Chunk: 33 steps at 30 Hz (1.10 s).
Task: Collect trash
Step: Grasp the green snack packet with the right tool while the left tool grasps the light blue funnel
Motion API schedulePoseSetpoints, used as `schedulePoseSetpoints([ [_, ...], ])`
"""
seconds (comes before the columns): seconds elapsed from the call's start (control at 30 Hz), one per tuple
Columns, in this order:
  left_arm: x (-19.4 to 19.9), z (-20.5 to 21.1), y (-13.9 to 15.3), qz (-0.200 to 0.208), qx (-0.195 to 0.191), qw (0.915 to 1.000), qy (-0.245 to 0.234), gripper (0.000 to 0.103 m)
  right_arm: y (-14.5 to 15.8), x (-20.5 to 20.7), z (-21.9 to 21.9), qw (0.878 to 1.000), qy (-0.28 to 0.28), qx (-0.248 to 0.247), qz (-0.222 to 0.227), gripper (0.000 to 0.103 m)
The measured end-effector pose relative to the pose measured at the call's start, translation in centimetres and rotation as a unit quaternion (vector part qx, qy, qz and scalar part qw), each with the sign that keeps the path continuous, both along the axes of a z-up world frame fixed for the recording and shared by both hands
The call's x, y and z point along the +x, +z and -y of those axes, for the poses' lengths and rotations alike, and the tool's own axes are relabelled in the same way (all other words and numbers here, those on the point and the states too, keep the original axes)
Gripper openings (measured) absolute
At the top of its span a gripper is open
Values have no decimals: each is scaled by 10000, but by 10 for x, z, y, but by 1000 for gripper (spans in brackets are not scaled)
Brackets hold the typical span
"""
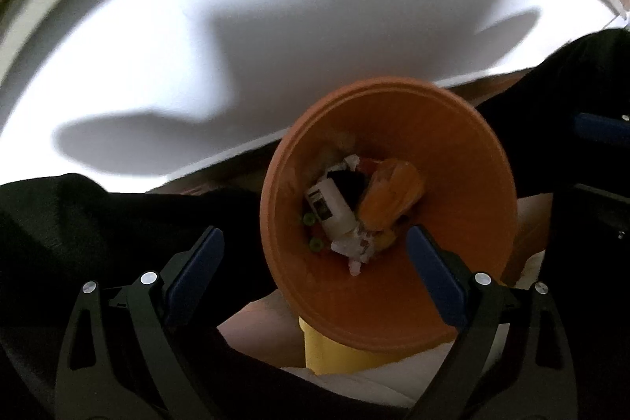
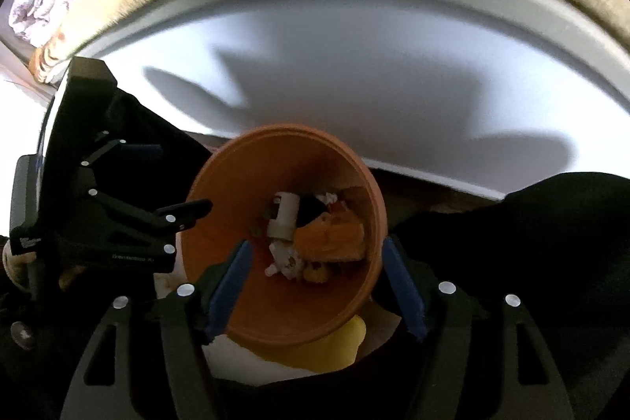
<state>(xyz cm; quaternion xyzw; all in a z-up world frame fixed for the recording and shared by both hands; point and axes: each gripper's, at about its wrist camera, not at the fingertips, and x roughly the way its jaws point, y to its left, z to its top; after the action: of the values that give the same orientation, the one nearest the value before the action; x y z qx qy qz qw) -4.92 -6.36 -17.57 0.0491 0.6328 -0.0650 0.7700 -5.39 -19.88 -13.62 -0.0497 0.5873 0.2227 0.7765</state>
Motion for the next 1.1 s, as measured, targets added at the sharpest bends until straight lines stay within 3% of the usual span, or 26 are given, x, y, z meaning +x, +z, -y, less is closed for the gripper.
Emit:
schedulePoseSetpoints([
  [0.1,-12,-3,21,363,-109,9993,-19,92,25,-6,1,9994,8,61,337,70],
  [0.17,-22,-5,45,818,-195,9964,-54,92,46,-9,6,9985,45,166,517,71],
  [0.3,-31,-8,83,1463,-372,9885,-91,92,89,-1,17,9948,-30,763,671,72],
  [0.47,-15,-12,138,2276,-441,9728,-33,92,149,40,33,9853,-318,1354,987,77],
  [0.63,24,-23,168,2767,-410,9598,223,92,196,111,56,9743,-894,1323,1588,78],
  [0.77,68,-34,181,2959,-204,9527,668,92,206,185,81,9607,-1643,1515,1646,79],
  [0.9,107,-51,183,2951,-303,9484,1122,92,197,265,106,9428,-2543,1631,1407,80],
  [1.0,118,-62,183,2924,-393,9463,1324,92,181,316,125,9201,-3252,1933,1019,80],
  [1.1,127,-71,179,2894,-377,9450,1476,92,162,355,140,8886,-3976,2192,656,80],
])
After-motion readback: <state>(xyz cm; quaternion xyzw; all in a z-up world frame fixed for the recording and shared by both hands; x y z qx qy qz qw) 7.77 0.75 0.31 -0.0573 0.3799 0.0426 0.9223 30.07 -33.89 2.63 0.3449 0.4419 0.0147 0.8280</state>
